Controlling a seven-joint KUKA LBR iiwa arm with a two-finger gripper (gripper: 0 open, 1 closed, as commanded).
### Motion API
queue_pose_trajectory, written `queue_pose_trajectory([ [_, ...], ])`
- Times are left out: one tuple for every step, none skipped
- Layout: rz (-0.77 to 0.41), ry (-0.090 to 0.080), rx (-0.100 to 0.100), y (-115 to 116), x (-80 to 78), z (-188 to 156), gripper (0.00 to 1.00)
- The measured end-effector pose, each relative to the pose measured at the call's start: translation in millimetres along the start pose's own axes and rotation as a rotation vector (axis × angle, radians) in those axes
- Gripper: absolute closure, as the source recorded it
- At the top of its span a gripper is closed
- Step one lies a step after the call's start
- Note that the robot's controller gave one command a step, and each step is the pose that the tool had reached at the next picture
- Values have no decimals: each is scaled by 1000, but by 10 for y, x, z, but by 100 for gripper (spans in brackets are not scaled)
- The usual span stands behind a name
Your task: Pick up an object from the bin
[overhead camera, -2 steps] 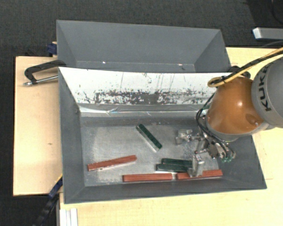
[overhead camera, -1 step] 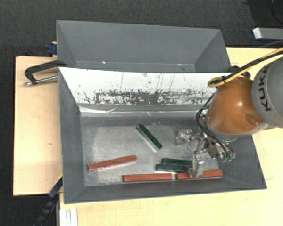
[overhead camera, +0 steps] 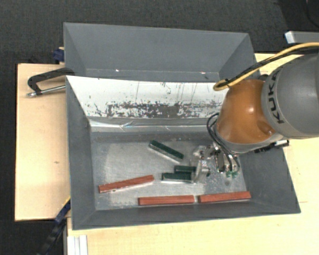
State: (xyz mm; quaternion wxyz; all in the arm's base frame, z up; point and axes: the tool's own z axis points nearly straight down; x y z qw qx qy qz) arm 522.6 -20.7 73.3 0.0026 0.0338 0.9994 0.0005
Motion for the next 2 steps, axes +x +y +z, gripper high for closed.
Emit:
queue_pose_trajectory([
  [0,0,0,0,0,0,100],
  [-4,-3,1,-420,-323,-1480,100],
])
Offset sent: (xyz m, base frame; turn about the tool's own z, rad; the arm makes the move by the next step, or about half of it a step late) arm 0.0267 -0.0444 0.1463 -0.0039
